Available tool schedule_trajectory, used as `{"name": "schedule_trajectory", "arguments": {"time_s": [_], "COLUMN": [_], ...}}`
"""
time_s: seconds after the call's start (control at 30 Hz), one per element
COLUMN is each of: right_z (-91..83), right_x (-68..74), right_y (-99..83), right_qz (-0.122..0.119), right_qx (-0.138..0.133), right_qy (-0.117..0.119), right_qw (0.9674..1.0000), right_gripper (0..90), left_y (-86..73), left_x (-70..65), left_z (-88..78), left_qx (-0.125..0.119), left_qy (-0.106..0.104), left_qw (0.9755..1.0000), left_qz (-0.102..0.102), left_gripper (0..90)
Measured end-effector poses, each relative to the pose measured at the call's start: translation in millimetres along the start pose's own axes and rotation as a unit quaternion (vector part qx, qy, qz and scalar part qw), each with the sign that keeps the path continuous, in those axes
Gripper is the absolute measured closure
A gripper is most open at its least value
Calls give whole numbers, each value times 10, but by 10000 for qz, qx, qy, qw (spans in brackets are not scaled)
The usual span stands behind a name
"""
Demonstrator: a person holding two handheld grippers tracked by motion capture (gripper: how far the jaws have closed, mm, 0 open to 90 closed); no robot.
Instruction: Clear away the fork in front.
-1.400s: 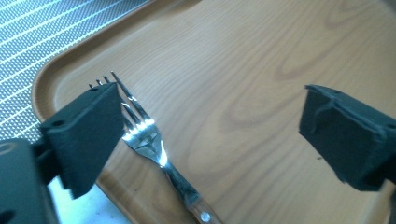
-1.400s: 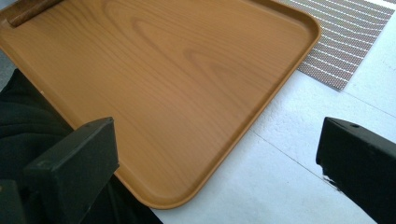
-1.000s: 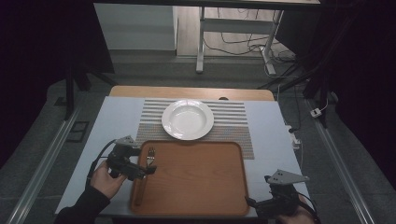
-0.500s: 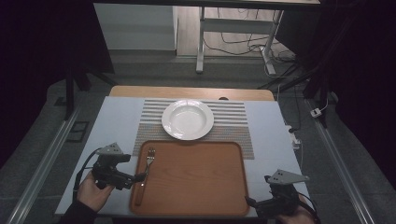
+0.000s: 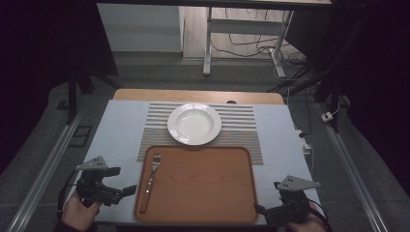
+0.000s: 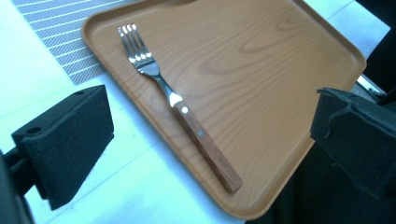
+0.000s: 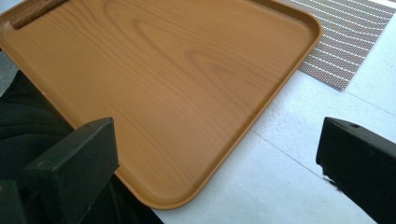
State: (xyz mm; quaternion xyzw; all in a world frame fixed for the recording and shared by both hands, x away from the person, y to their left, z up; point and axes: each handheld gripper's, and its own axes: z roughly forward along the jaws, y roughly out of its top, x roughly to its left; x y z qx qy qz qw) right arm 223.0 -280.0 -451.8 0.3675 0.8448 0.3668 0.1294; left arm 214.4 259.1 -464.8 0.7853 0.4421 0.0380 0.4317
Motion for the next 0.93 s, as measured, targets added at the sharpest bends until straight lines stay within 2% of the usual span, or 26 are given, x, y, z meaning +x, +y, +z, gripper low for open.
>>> {"name": "schedule_trajectory", "arguments": {"time_s": [0.23, 0.47, 0.57, 0.77, 0.93], "right_z": [2, 2, 2, 6, 13], "right_x": [-1, -3, 0, 1, -4], "right_y": [0, 1, 2, 6, 7], "right_qz": [0, 22, 23, 37, 14], "right_qx": [8, 10, 14, 32, 68], "right_qy": [-7, -10, -11, -14, -20], "right_qw": [10000, 10000, 10000, 10000, 10000], "right_gripper": [0, 0, 0, 0, 0], "left_y": [-141, -275, -330, -407, -399], "left_x": [36, 58, 63, 40, 49], "left_z": [-115, -164, -189, -226, -213], "left_qx": [-92, -70, -42, 144, 227], "left_qy": [40, 136, 172, 422, 432], "left_qw": [9999, 9998, 9997, 9989, 9985], "left_qz": [-127, -155, -180, -170, -262], "left_gripper": [0, 0, 0, 0, 0]}}
